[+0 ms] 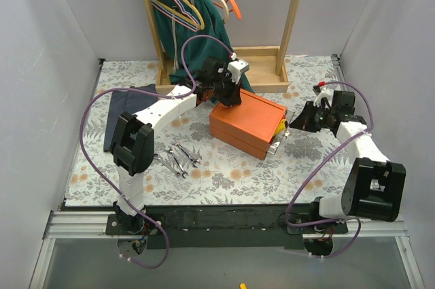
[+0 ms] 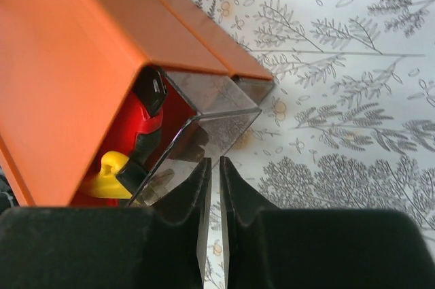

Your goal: Sort the tools into containers

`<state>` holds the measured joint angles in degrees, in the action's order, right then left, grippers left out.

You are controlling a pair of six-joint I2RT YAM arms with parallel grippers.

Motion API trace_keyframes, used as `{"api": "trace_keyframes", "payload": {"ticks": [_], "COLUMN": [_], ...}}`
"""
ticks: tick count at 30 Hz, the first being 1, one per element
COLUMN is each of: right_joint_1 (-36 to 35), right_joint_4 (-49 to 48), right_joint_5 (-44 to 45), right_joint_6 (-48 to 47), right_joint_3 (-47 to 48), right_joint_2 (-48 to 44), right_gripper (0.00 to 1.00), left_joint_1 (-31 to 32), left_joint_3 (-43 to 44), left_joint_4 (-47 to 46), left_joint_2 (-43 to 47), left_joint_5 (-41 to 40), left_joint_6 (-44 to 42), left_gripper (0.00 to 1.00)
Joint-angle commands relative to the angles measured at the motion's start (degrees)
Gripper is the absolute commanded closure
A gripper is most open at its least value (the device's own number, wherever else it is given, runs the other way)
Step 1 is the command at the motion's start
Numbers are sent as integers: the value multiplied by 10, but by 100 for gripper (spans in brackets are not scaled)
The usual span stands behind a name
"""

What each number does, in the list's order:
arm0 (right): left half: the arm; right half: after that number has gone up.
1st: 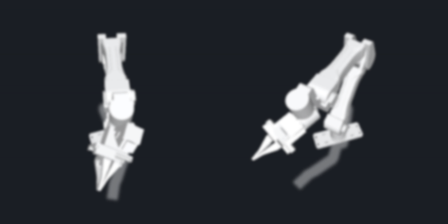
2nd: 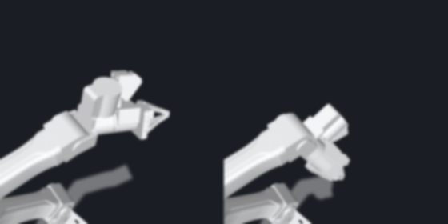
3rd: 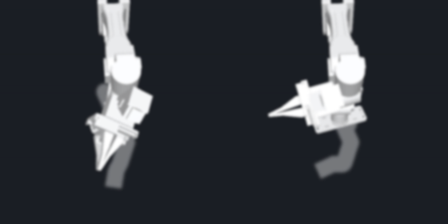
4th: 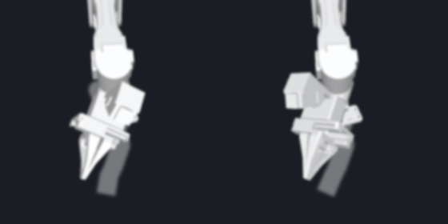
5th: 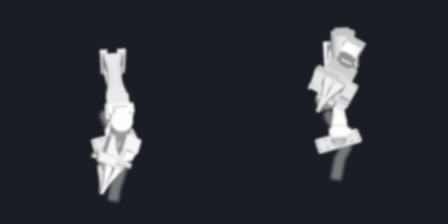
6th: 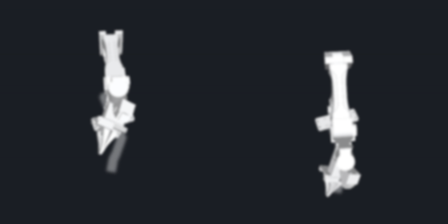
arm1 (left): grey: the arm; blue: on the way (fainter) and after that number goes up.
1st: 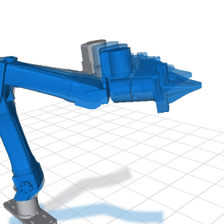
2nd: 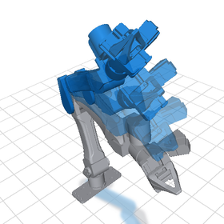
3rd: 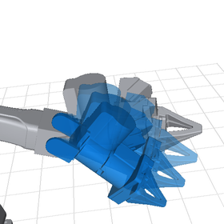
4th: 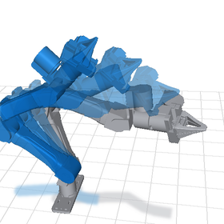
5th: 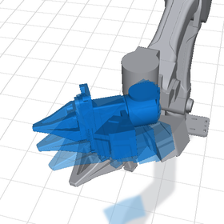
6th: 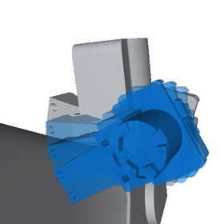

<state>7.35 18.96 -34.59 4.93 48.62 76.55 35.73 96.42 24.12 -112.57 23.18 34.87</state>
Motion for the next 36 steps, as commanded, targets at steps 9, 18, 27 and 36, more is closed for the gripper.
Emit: {"api": "trace_keyframes", "payload": {"ticks": [9, 18, 27, 36], "right_joint_1": [-64, -59, -59, -59], "right_joint_4": [-91, -10, -7, 10], "right_joint_5": [-52, 30, 88, 85], "right_joint_6": [84, 55, 59, 63], "right_joint_3": [108, 89, -6, 34], "right_joint_2": [78, 35, 10, 72], "right_gripper": [81, 66, 30, 33], "left_joint_1": [1, 2, 2, 2], "left_joint_3": [-40, -14, -1, -16], "left_joint_4": [44, 39, 38, 39], "left_joint_2": [-11, -4, -5, 3], "left_joint_5": [-6, -9, -4, -24], "left_joint_6": [-7, -1, 5, -2], "left_gripper": [100, 100, 100, 100]}}
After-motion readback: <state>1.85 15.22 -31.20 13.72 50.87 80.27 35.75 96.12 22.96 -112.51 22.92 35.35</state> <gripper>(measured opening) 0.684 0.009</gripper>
